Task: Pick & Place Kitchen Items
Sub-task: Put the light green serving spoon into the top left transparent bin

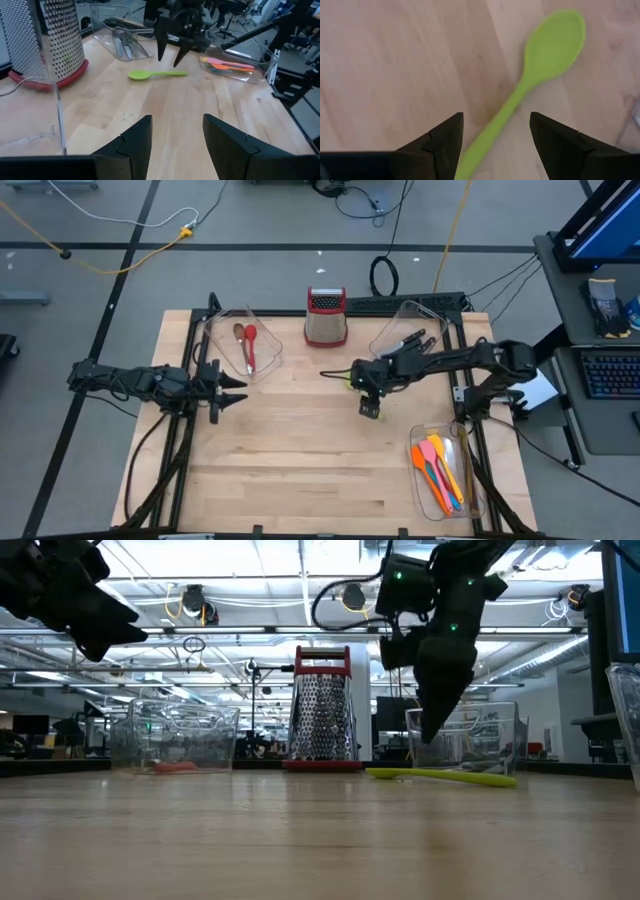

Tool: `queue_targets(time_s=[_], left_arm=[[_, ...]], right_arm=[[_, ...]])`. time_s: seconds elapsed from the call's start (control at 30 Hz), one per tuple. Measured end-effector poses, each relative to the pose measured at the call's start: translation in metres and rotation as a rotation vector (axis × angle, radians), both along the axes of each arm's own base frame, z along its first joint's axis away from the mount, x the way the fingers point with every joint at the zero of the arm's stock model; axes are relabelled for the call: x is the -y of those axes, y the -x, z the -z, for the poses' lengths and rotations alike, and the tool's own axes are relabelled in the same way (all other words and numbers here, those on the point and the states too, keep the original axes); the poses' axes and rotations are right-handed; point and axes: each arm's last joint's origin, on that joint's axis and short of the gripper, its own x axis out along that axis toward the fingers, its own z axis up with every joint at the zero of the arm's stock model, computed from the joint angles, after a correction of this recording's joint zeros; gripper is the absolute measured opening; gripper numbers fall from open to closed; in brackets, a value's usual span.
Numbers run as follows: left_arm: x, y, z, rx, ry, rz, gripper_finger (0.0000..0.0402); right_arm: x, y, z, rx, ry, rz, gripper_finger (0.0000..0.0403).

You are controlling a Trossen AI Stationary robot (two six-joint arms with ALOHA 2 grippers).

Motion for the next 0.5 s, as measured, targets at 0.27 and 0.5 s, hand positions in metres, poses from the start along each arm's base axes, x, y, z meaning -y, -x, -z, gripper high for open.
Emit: queue_targets(time_s=[0.27, 0.5], left_arm=[[0.000, -0.001, -0.004, 0.041, 0.009, -0.008, 0.0177], [0.000, -0.001, -0.005, 0.055, 0.044, -0.017, 0.0177]], right_arm=[[0.002, -0.008, 0.022, -0.050, -0.030, 0.002, 0.0224], [0.005, -0.010, 0.026, -0.058, 0.044, 0.032, 0.0224]])
